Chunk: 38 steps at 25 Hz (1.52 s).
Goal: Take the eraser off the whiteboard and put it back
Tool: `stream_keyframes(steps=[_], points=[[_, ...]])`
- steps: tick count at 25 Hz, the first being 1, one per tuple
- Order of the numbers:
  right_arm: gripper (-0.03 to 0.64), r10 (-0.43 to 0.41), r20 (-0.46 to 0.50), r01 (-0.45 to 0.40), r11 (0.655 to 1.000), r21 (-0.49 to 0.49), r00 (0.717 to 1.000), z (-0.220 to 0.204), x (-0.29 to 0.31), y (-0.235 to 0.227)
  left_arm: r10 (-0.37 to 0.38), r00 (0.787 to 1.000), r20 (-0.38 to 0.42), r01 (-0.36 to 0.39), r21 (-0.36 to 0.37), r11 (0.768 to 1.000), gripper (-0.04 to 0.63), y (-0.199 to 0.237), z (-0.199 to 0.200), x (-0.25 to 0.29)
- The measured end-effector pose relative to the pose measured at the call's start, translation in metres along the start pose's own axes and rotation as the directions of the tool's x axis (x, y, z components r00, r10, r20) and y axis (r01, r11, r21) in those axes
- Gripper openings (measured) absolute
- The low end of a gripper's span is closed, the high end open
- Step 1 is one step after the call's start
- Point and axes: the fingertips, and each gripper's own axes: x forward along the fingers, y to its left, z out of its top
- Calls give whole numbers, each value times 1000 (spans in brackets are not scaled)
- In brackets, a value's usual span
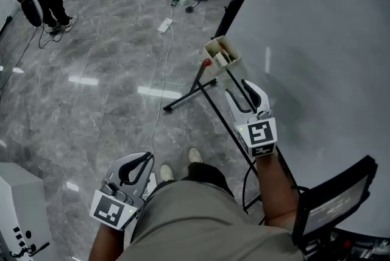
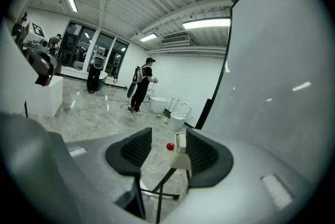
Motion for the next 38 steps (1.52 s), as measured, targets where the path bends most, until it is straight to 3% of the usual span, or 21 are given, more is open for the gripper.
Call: stream_keyframes(steps=[5, 12, 15, 19, 26, 31, 38], points=[[198, 15, -59, -14, 1000, 22, 998, -11, -66, 43, -99, 995, -25, 98, -25, 995, 21, -12, -20, -6], [198, 108, -83, -104, 993, 51, 991, -34, -142, 103, -77, 997, 10, 76, 37, 996, 21, -28, -13, -22], [198, 130, -58, -128, 991, 44, 990, -33, -181, 115, -94, 996, 0, 94, 71, 993, 21, -59, -13, -29], [198, 121, -19, -118, 987, 106, 993, -37, -255, 122, -109, 994, -20, 110, 105, 988, 21, -122, -16, -40], [198, 113, -20, -107, 978, 179, 993, -88, -391, 134, -57, 997, -50, 65, 179, 982, 21, -218, -12, -95], [198, 132, -8, -127, 968, 217, 991, -119, -441, 145, -28, 990, -135, 53, 186, 981, 21, -261, -27, -124], [198, 85, 15, -86, 961, 262, 996, -128, -481, 153, -95, 988, -119, 122, 244, 962, 21, -302, -18, -124]])
